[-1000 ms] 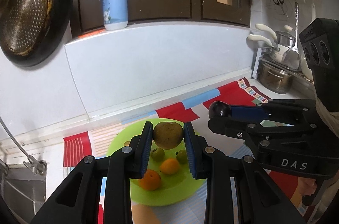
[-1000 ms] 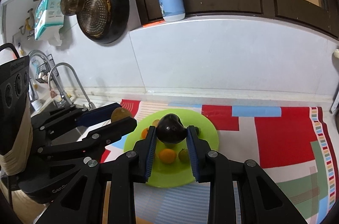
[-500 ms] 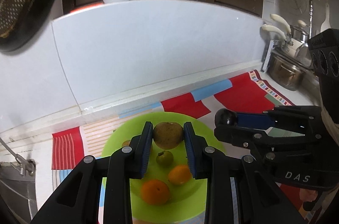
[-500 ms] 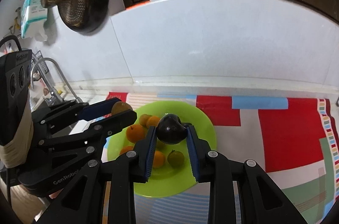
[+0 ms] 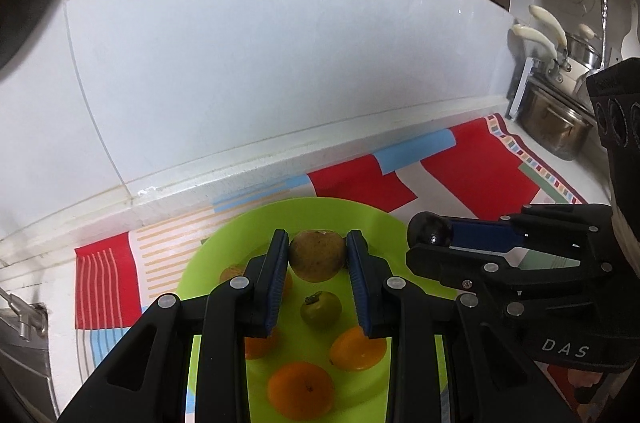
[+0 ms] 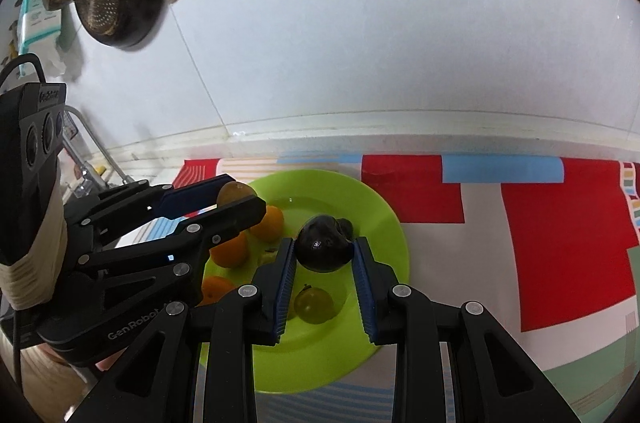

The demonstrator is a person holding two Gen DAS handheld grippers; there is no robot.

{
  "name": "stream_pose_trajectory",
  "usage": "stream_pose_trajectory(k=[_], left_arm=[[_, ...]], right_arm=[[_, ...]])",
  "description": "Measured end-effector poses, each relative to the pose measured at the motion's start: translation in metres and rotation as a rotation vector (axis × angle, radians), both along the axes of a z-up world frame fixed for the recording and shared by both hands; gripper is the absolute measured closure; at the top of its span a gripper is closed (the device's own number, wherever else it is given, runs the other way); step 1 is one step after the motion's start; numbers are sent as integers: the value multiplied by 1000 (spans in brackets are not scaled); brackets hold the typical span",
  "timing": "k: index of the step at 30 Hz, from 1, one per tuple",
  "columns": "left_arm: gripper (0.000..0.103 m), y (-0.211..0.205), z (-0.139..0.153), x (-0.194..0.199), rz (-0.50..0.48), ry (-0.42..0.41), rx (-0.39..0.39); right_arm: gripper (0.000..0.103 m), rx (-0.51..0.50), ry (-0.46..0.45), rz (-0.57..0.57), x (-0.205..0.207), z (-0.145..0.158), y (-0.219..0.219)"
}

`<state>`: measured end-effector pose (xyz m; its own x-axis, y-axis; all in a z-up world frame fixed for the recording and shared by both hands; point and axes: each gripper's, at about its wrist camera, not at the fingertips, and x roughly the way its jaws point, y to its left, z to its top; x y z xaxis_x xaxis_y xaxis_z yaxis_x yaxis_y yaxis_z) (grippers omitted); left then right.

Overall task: Organize fruits
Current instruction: 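Lower both fruits onto the plate and open both tools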

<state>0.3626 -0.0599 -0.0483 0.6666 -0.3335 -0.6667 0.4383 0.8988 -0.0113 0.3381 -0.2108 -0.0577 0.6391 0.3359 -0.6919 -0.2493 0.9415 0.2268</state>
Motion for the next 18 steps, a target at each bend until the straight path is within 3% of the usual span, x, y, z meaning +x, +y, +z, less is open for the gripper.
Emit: stream_pose_trajectory(k=[14,18], left_arm=[[67,9,3,-1,66,-22,7],[62,15,11,-10,102,-37,11]], right_arm=[[73,18,26,-3,11,-16,-1],[66,16,13,-7,7,-12,0]])
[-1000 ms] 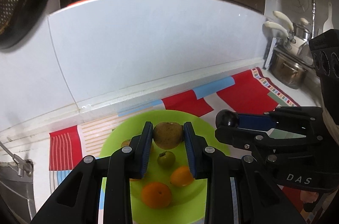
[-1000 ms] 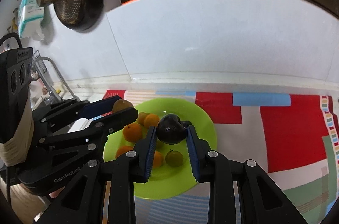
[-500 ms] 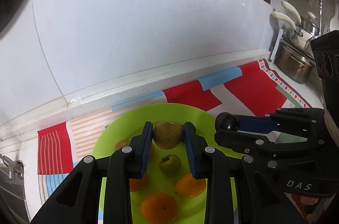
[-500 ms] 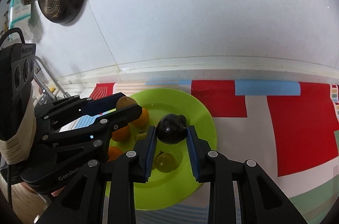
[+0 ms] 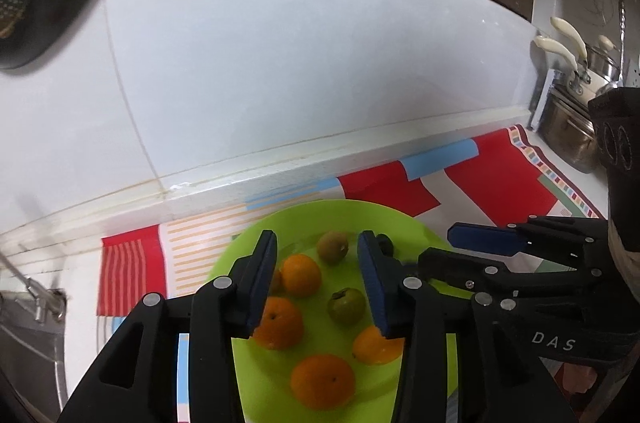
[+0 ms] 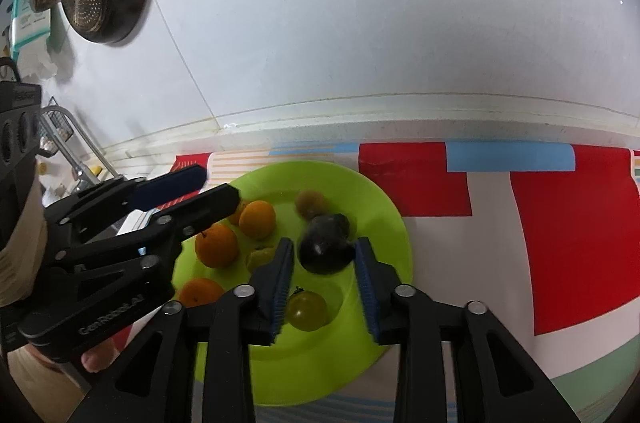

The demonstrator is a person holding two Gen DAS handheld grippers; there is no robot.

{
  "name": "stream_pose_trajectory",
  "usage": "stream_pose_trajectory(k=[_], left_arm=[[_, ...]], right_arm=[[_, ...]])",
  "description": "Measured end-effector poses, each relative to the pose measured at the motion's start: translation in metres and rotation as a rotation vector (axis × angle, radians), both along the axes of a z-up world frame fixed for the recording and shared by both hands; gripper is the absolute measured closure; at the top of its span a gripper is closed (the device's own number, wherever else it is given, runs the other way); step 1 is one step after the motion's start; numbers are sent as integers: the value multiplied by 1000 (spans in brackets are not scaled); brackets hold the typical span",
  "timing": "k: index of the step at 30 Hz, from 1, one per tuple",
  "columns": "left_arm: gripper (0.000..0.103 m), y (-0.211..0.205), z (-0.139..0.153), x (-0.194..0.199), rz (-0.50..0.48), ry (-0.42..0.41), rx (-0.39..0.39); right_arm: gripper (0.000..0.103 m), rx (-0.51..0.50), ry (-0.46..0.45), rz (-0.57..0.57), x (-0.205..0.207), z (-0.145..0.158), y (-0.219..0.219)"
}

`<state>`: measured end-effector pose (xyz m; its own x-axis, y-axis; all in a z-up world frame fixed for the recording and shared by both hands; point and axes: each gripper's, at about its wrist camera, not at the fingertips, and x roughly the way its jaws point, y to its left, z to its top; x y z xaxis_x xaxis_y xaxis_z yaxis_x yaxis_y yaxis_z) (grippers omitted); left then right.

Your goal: Organize fruits

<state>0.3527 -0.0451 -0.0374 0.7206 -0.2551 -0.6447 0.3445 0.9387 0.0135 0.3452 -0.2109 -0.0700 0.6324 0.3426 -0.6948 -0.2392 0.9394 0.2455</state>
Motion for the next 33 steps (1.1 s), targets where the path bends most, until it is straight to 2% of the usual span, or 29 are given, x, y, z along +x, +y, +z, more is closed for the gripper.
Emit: stream_pose_trajectory(k=[8,14,25,26,28,33], left_arm=[[60,11,22,-28,54,-39,-13],[53,19,39,-55,110,-71,-25],[31,25,59,-124,161,-117,-7],[29,26,61,-133,169,-122,-2],[24,28,63,-145,180,-130,5],[15,30,68,-179,199,-148,15]], right_arm=[[66,-27,-63,-10,-20,20,4],[66,-42,-126,-41,-47,44,5],[66,-34,-187,-72,-111,77,1],[65,-38,-190,-75,-119,79,1],[57,-47,-197,-83,-131,82,1],[56,-62,-203,-95,-164,87,1]])
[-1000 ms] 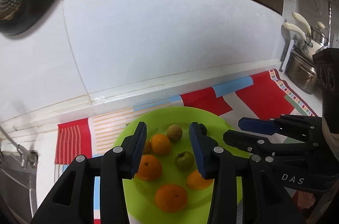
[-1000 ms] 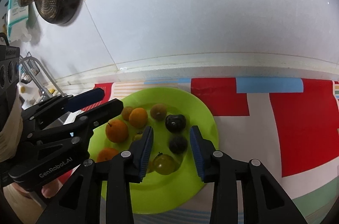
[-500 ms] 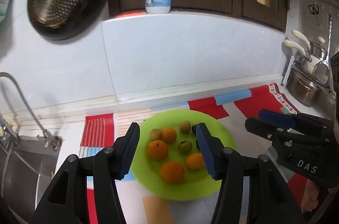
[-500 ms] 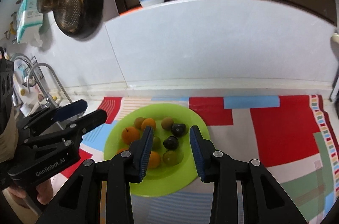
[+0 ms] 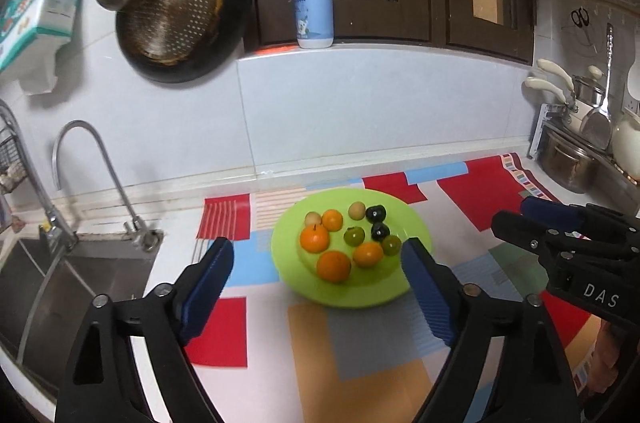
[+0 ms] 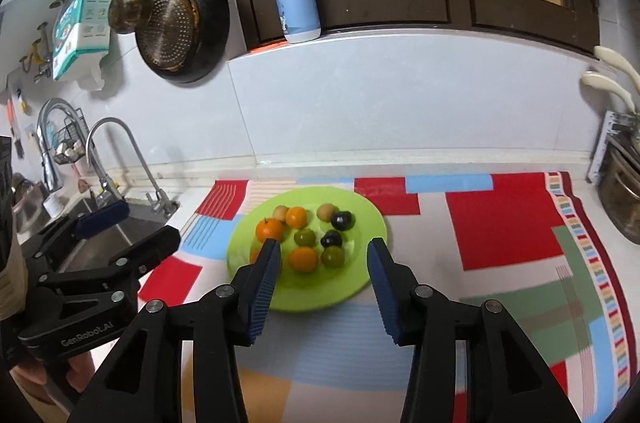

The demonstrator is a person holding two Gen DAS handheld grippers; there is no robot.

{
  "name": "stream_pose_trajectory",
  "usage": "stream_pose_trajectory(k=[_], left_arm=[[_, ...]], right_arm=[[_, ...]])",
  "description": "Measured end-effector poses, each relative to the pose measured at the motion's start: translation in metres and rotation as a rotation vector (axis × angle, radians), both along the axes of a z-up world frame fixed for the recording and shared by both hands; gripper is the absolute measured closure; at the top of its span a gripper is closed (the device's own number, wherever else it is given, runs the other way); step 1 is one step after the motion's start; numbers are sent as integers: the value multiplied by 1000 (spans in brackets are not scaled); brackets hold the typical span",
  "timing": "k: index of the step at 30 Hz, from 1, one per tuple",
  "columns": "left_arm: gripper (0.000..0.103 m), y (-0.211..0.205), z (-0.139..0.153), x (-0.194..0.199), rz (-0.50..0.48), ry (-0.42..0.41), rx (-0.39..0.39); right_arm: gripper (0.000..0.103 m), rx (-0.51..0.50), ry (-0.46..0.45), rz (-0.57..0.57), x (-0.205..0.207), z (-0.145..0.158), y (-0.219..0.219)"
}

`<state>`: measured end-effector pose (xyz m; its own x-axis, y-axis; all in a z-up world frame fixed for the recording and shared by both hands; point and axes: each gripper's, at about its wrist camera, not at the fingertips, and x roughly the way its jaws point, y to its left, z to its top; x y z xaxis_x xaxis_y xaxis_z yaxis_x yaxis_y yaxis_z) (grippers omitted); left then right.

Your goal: Organize fruits

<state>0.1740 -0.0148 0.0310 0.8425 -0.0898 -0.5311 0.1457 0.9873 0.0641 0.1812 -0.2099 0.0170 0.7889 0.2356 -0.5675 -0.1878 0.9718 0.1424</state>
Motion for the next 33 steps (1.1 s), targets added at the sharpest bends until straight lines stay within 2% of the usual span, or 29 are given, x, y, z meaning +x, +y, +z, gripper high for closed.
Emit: stream_pose_trajectory(k=[3,8,12,22,33], left_arm=[[12,1,3,-18,6,-6,1],[8,2,9,-48,22,-26,9],[6,1,13,-66,24,-34,14],[4,2,20,-106,24,-44,15],[4,7,22,-126,37,-48,17]], right_arm=[[49,-2,-5,-11,-17,2,-1],[48,-5,-10,-18,-44,6,-1],[44,-1,-22,-27,-65,8,-2],[43,0,-20,-14,-106,11,0],[43,-7,-38,-10,-128,16,1]])
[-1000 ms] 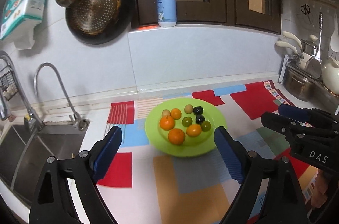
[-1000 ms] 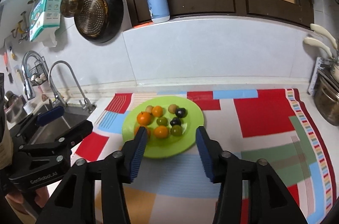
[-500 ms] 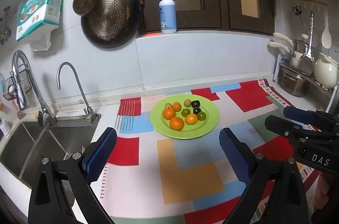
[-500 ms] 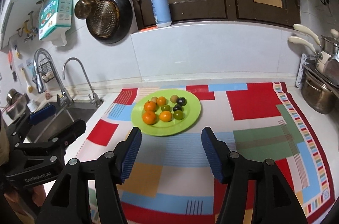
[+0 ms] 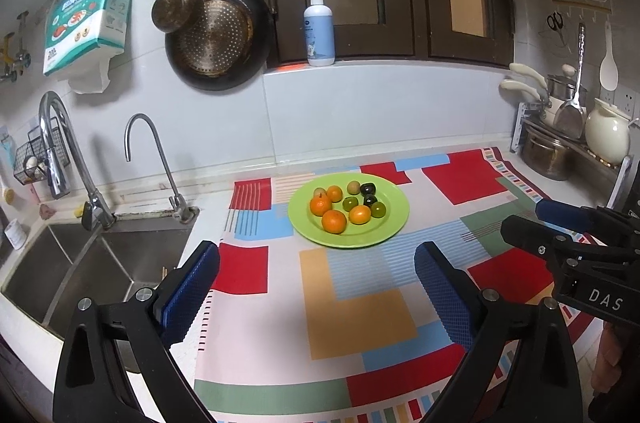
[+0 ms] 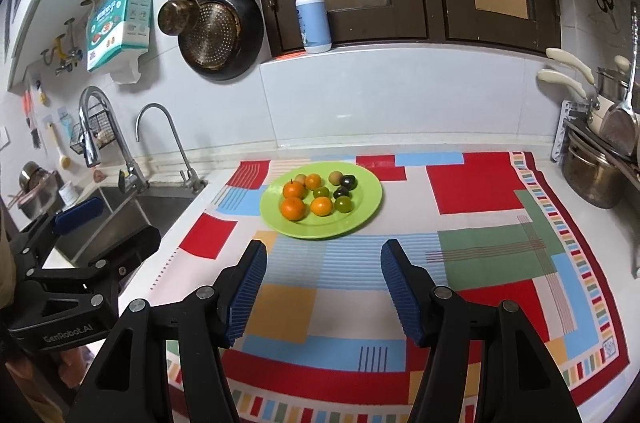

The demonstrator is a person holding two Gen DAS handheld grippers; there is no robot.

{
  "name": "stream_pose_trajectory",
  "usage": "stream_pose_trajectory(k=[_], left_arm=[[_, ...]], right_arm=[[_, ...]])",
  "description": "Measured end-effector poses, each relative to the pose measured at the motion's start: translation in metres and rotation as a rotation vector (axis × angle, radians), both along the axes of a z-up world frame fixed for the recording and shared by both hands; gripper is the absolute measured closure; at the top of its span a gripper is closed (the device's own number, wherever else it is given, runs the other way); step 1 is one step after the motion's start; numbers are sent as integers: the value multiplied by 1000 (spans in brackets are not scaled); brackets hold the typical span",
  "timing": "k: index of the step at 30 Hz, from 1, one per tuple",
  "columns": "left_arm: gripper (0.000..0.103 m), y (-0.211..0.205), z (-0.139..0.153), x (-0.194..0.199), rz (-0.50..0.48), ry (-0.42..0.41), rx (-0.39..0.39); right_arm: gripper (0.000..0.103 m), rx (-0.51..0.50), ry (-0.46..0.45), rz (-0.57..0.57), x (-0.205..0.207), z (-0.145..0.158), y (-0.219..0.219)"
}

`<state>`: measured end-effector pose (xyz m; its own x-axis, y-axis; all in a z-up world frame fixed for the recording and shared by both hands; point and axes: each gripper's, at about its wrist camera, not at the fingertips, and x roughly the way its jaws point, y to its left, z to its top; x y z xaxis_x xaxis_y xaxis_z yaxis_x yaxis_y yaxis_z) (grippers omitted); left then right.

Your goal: Organize fruits

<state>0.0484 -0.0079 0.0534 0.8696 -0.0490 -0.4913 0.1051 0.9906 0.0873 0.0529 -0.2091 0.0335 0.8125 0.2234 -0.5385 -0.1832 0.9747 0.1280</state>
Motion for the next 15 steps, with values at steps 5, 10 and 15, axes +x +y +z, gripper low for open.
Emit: stream_pose_trajectory(k=[5,10,15], left_arm=[[2,2,1,-3,4,-3,1],[1,3,3,-6,4,-10,4],[0,4,3,-8,4,-12,6]], right_arm=[[43,-4,-6,3,-4,1,3],[43,-2,-10,4,-5,2,3],[43,-5,-17,0,-8,3,3]])
